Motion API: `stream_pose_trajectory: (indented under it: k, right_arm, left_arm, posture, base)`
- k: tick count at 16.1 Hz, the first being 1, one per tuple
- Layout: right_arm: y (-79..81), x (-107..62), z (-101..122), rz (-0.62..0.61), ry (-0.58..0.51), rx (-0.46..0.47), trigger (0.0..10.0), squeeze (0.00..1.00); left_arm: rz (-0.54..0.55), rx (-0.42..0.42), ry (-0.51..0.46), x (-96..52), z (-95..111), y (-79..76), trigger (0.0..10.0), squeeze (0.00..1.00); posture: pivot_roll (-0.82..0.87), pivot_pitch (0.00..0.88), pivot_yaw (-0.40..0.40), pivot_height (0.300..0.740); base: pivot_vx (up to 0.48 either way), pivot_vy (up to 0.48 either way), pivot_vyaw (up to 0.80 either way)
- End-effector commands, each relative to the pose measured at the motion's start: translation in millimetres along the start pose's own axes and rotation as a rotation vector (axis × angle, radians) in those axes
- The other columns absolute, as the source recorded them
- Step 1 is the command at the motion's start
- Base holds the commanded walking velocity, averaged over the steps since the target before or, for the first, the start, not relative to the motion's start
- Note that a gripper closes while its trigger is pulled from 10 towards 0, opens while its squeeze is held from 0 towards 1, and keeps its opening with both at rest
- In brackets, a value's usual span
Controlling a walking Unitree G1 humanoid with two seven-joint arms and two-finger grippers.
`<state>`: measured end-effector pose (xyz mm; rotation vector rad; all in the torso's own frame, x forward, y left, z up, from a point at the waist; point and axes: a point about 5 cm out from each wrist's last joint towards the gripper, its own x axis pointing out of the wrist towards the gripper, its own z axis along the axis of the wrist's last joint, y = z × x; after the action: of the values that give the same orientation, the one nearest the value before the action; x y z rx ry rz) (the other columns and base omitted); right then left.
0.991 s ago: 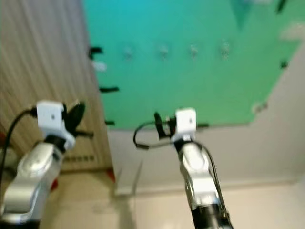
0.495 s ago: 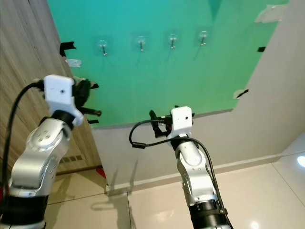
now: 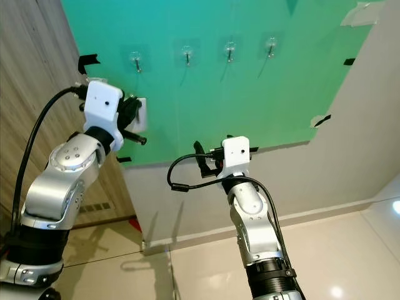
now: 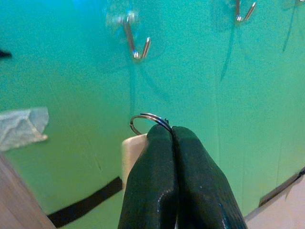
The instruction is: Hang keys on a hook
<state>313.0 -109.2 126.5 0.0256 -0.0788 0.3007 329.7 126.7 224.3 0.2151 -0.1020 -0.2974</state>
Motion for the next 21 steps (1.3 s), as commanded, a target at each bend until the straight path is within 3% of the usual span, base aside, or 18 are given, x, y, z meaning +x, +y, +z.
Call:
stream_pose_trajectory:
  k: [1, 7, 11, 17, 21]
  right_arm:
    - [-0.3, 1.2, 0, -0.006, 0.001, -0.001, 10.0, 0.00]
    - [7.5, -1.4, -3, 0.073, 0.005, 0.016, 10.0, 0.00]
    - [15.9, -9.8, 8, 0.190, -0.047, -0.046, 10.0, 0.00]
    - [20.4, -12.1, 9, 0.205, -0.050, -0.047, 10.0, 0.00]
    - [21.4, -11.7, 9, 0.208, -0.046, -0.044, 10.0, 0.00]
  left_arm:
    - [0.010, 0.010, -0.006, 3.2, 5, 1.9, 10.0, 0.00]
    - [0.063, 0.115, -0.019, 9.6, 12, 7.6, 10.0, 0.00]
    - [0.091, 0.174, -0.052, 17.2, 22, 10.8, 10.0, 0.00]
    - [0.084, 0.237, -0.094, 27.7, 36, 7.3, 10.0, 0.00]
    - [0.031, 0.277, -0.068, 32.1, 35, 3.2, 10.0, 0.00]
  posture:
    - [-0.09, 0.000, 0.041, 0.740]
    - [-0.09, 0.000, 0.038, 0.740]
    - [-0.10, 0.000, 0.034, 0.740]
    - [-0.11, 0.000, 0.043, 0.740]
    - [-0.11, 0.000, 0.044, 0.740]
  base:
    - [0.000, 0.000, 0.00]
    - [0.000, 0.000, 0.00]
    - [0.000, 0.000, 0.00]
    - [0.000, 0.000, 0.00]
    - [0.000, 0.000, 0.00]
